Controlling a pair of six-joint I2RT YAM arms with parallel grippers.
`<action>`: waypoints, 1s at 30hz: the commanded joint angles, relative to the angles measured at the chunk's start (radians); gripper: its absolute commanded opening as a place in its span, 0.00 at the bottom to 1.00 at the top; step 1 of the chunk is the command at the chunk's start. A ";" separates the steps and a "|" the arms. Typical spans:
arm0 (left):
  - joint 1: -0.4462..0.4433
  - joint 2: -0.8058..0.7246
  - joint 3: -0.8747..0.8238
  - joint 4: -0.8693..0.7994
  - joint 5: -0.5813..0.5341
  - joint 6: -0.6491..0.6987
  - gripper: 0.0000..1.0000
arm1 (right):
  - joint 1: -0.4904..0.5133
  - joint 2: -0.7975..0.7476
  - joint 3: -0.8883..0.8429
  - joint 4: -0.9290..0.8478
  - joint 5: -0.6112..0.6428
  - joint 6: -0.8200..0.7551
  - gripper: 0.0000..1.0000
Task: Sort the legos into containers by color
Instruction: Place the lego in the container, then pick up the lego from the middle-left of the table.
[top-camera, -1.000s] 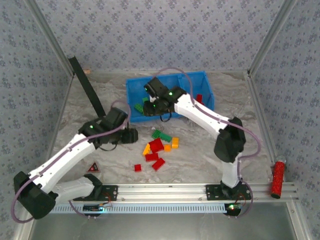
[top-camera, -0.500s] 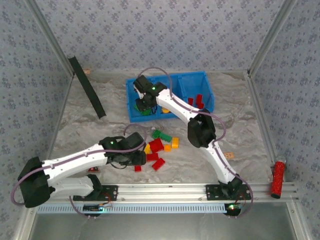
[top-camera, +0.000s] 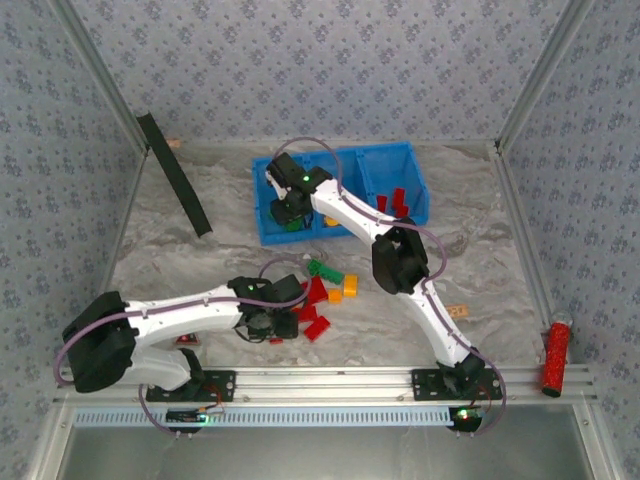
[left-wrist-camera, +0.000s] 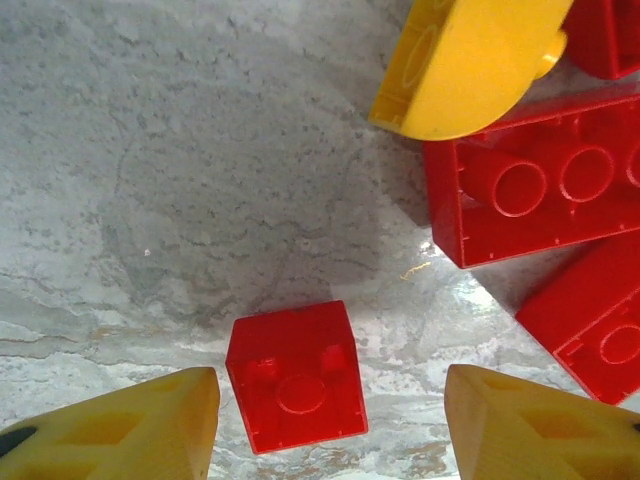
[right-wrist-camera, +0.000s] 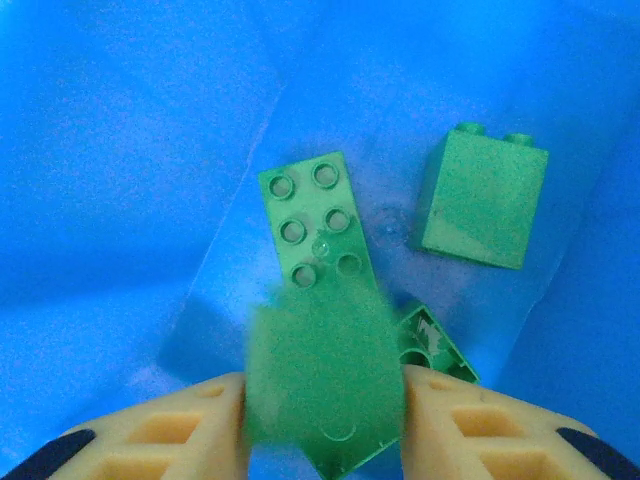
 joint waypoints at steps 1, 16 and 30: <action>-0.009 0.024 0.002 -0.002 0.005 -0.031 0.61 | -0.015 0.012 0.033 -0.005 -0.009 -0.019 0.44; -0.010 0.086 -0.034 0.022 -0.002 -0.065 0.51 | -0.014 -0.139 -0.026 0.055 -0.062 -0.022 0.50; -0.008 0.167 0.062 0.005 -0.006 0.023 0.24 | -0.061 -0.609 -0.378 0.038 0.011 -0.018 0.59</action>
